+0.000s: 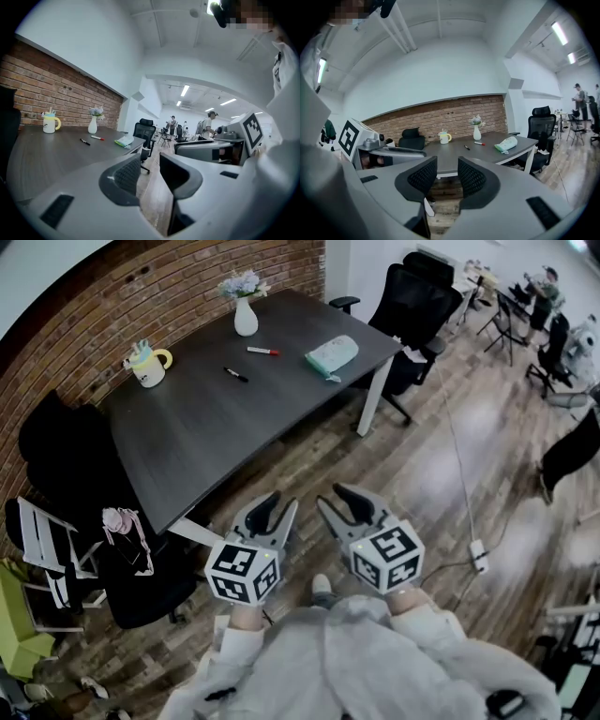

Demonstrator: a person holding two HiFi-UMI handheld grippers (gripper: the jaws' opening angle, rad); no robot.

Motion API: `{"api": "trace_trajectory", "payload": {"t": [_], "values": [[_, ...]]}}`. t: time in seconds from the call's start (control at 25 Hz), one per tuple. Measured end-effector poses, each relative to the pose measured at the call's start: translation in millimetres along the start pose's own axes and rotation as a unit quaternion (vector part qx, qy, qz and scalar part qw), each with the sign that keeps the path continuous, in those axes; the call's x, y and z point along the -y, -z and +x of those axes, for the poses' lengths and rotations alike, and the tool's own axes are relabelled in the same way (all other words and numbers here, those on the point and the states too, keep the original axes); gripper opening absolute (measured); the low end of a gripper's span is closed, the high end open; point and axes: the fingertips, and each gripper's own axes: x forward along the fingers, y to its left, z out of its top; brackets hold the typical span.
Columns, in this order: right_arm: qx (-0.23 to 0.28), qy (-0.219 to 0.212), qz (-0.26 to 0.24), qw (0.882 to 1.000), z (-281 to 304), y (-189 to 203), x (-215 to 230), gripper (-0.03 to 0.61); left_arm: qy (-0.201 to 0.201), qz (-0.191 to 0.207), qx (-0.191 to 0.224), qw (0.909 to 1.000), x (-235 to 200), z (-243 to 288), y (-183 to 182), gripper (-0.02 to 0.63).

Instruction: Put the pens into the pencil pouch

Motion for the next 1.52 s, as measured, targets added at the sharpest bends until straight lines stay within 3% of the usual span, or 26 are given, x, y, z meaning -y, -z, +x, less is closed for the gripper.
{"api": "trace_trajectory", "payload": {"t": [0.36,0.88,1.12,1.52], "values": [[-0.001,0.003,0.008,1.000,23,-15,65,0.132,-0.009,-0.001,0.001,1.0000,-16,65,-25,0.112],[-0.016,0.027,0.041,0.999,42,1,118,0.132,0.029,-0.011,-0.016,0.9994,-32,135,-25,0.112],[-0.022,0.024,0.037,0.999,94,-12,146,0.132,0.025,-0.019,-0.028,0.9991,-77,169,-33,0.112],[-0.033,0.033,0.017,0.999,205,-52,202,0.132,0.022,-0.024,-0.020,0.9993,-175,243,-81,0.112]]}}
